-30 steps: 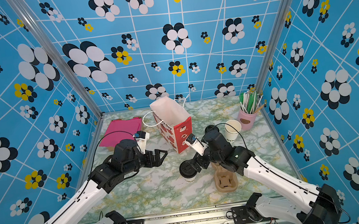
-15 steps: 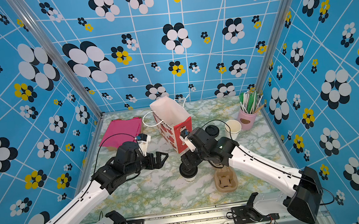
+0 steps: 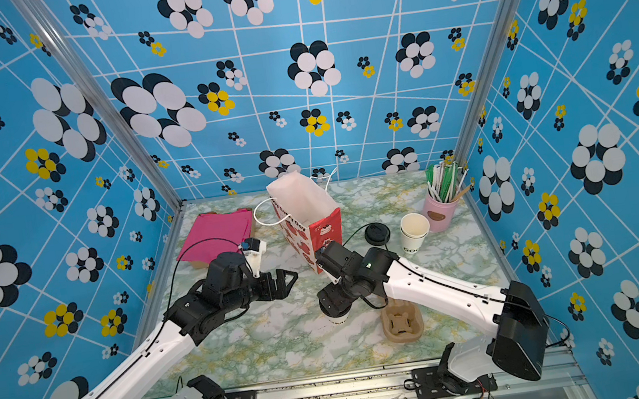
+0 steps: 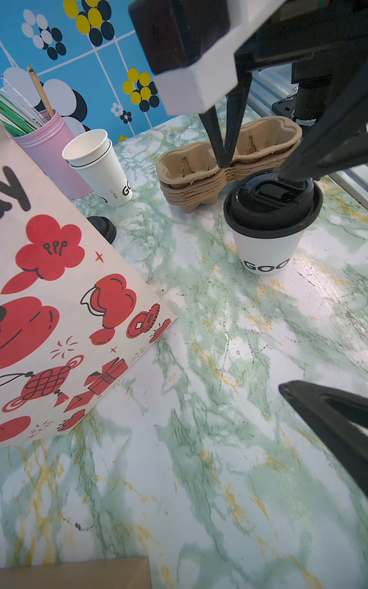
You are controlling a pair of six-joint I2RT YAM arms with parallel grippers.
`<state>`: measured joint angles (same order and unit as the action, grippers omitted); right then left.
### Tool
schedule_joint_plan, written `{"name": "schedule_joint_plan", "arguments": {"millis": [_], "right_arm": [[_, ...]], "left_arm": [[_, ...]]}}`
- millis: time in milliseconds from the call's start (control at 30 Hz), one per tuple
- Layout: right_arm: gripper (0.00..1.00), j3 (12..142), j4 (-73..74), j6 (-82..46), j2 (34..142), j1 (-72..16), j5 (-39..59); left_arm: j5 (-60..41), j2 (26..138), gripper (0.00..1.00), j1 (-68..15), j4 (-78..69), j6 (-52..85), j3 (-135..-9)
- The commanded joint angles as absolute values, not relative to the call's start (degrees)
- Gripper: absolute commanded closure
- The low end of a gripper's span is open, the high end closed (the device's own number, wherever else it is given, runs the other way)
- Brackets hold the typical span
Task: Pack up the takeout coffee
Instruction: 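Lift the lidded cup by its lid with the right gripper toward the paper bag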
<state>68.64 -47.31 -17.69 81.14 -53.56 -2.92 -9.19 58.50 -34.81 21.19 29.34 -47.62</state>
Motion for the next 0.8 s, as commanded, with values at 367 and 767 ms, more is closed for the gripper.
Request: {"name": "schedule_joint_plan", "arguments": {"millis": [367, 767], "right_arm": [[0.13, 72.7, -50.3, -19.8, 87.0, -54.8, -4.1], [0.18, 73.7, -50.9, -20.1, 89.6, -55.5, -3.9]], "left_arm": [[-10.8, 59.0, 0.01, -34.1, 18.7, 30.8, -45.1], [-11.5, 59.6, 0.01, -34.1, 19.0, 30.6, -44.9]]}}
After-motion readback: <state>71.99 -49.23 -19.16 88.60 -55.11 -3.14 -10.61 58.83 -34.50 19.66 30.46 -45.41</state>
